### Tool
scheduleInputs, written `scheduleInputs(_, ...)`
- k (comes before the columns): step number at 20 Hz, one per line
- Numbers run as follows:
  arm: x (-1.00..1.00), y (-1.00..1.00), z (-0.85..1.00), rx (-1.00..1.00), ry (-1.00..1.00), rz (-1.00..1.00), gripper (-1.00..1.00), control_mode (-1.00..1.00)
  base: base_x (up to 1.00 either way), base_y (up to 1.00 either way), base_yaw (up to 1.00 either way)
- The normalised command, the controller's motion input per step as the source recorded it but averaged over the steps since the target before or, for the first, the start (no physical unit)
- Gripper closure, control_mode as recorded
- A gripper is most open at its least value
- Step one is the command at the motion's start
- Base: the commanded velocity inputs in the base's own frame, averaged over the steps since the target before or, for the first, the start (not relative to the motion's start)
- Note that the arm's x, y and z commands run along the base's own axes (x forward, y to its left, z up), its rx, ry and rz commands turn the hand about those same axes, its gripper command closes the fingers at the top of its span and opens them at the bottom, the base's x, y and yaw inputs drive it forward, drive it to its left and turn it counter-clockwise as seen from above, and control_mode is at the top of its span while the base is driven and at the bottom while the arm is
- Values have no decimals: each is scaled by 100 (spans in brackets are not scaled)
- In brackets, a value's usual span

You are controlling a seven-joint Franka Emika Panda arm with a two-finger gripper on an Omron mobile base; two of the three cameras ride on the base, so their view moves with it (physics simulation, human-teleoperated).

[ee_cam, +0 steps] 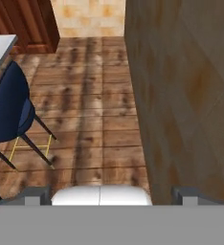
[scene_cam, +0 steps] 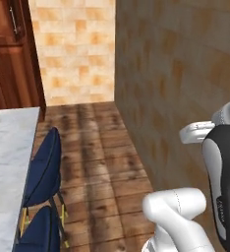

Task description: Retrieve the bottle and the shaker from the cabinet and place them next to the mixing bowl on the counter. Then add garlic from the fridge to the mixing bowl.

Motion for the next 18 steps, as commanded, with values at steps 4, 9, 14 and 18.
scheduleInputs(4, 0, 0, 0, 0, 0, 0, -100, 100, 100, -32, 5)
scheduleInputs(9, 0, 0, 0, 0, 0, 0, -100, 100, 100, -49, 8)
scheduleInputs(14, 0, 0, 0, 0, 0, 0, -100, 100, 100, -40, 18)
scheduleInputs(18, 0, 0, 0, 0, 0, 0, -100, 100, 100, -22, 36)
